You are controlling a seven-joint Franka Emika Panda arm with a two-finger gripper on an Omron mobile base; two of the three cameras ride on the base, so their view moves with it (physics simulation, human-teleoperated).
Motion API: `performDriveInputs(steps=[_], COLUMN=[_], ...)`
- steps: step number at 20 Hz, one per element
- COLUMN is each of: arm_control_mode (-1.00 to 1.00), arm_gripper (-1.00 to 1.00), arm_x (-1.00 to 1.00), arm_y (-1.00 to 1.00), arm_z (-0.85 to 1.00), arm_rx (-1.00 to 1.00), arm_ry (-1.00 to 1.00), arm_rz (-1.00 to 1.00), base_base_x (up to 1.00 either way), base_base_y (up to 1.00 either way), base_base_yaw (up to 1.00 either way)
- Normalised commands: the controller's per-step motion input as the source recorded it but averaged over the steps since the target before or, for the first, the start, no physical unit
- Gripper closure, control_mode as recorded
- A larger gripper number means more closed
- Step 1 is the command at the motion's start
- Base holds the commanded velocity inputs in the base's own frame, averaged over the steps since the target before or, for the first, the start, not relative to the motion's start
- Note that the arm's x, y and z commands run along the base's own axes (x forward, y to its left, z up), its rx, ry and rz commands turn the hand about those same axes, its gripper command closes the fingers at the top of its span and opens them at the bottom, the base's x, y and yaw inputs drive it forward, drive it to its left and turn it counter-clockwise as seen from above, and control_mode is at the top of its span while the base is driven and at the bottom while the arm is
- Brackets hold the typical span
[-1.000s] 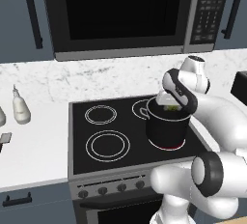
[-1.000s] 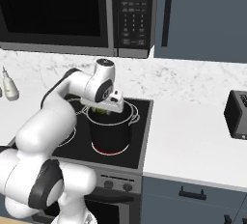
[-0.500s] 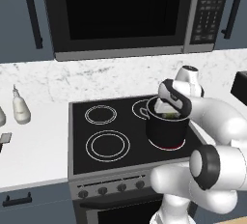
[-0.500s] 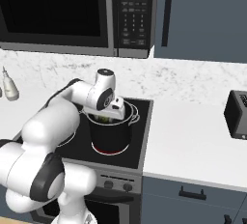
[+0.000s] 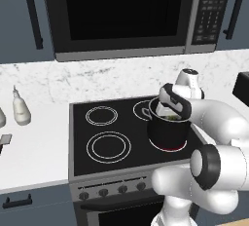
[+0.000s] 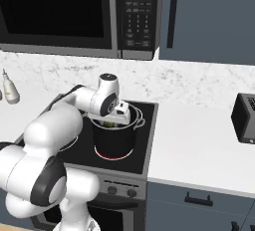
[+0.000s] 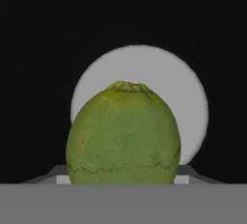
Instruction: Put the lime and eggplant in the pot. Retrieve the spatula and lightly stir the vegetables in the pot.
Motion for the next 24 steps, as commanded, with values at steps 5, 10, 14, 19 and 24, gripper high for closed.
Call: performDriveInputs(steps=[5, 10, 14, 19, 24], arm_control_mode=[-1.00, -1.00, -1.00, -1.00, -1.00], arm_gripper=[-1.00, -1.00, -1.00, -1.00, -1.00], arm_x=[0.00, 0.00, 0.00, -0.15, -0.29], arm_y=[0.00, 0.00, 0.00, 0.00, 0.03], arm_z=[-0.08, -0.01, 0.00, 0.18, 0.63], arm_rx=[0.00, 0.00, 0.00, 0.00, 0.00], arm_ry=[0.00, 0.00, 0.00, -0.01, -0.03], arm_rz=[0.00, 0.00, 0.00, 0.00, 0.00], base_base_x=[0.00, 0.00, 0.00, 0.00, 0.00], base_base_y=[0.00, 0.00, 0.00, 0.00, 0.00], base_base_yaw=[0.00, 0.00, 0.00, 0.00, 0.00])
